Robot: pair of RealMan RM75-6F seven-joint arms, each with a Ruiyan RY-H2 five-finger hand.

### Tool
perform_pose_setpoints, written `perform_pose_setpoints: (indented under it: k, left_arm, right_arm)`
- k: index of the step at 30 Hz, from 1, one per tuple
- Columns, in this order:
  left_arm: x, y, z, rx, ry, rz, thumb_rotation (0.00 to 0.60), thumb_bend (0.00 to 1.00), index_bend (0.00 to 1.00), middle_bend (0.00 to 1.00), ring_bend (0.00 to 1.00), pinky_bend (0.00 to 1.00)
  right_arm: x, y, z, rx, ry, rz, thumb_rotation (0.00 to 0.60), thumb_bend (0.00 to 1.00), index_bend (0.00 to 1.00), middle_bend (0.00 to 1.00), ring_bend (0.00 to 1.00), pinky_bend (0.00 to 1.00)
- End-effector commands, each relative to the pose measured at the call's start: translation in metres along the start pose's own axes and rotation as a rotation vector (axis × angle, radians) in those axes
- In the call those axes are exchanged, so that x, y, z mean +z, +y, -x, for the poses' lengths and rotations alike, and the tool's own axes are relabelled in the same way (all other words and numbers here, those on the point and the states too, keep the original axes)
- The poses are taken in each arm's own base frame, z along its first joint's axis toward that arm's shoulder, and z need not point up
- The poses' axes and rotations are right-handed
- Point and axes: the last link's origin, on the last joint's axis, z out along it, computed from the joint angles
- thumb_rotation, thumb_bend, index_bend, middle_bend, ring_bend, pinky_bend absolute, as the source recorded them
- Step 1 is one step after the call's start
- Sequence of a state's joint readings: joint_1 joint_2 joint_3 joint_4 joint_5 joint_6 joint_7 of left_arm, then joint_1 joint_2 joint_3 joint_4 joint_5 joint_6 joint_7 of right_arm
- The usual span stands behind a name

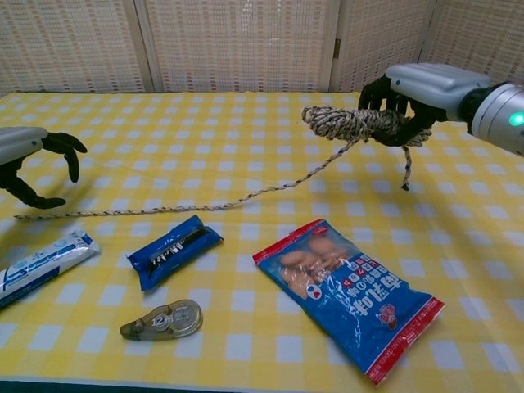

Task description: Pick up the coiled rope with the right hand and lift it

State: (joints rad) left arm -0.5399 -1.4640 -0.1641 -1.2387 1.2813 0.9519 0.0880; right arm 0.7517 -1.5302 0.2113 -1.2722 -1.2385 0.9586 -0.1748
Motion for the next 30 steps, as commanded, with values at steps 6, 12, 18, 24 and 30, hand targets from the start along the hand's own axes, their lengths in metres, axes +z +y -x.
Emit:
perform_pose_setpoints:
  k: [6,12,18,24,30]
  left_arm:
    - [-0.007,-0.008,0.018,-0.022,-0.036,-0.047,0.600,0.36,0.50,0.20,0.12,0.03]
    - [-0.007,-0.015,0.027,0.006,-0.035,-0.075,0.600,0.36,0.50,0.20,0.10,0.01]
    - [-0.006,-0.020,0.031,0.001,-0.045,-0.098,0.600,0.38,0.49,0.20,0.07,0.00]
    - [-0.006,-0.022,0.034,-0.004,-0.049,-0.106,0.600,0.40,0.50,0.19,0.04,0.00]
    - [-0.005,-0.022,0.036,-0.011,-0.042,-0.110,0.600,0.43,0.51,0.19,0.04,0.00]
  right_arm:
    - [0.001,-0.004,0.001,0.002,-0.003,-0.007,0.600,0.52,0.61,0.59,0.58,0.41]
    - [0.000,-0.004,0.003,-0.004,-0.008,-0.007,0.600,0.52,0.61,0.59,0.58,0.41]
    - [0.000,-0.005,0.005,-0.007,-0.012,-0.007,0.600,0.52,0.61,0.59,0.58,0.41]
    - [0.000,-0.006,0.006,-0.009,-0.017,-0.008,0.600,0.52,0.61,0.59,0.58,0.41]
    - [0.001,-0.006,0.007,-0.011,-0.017,-0.007,0.600,0.52,0.61,0.59,0.57,0.41]
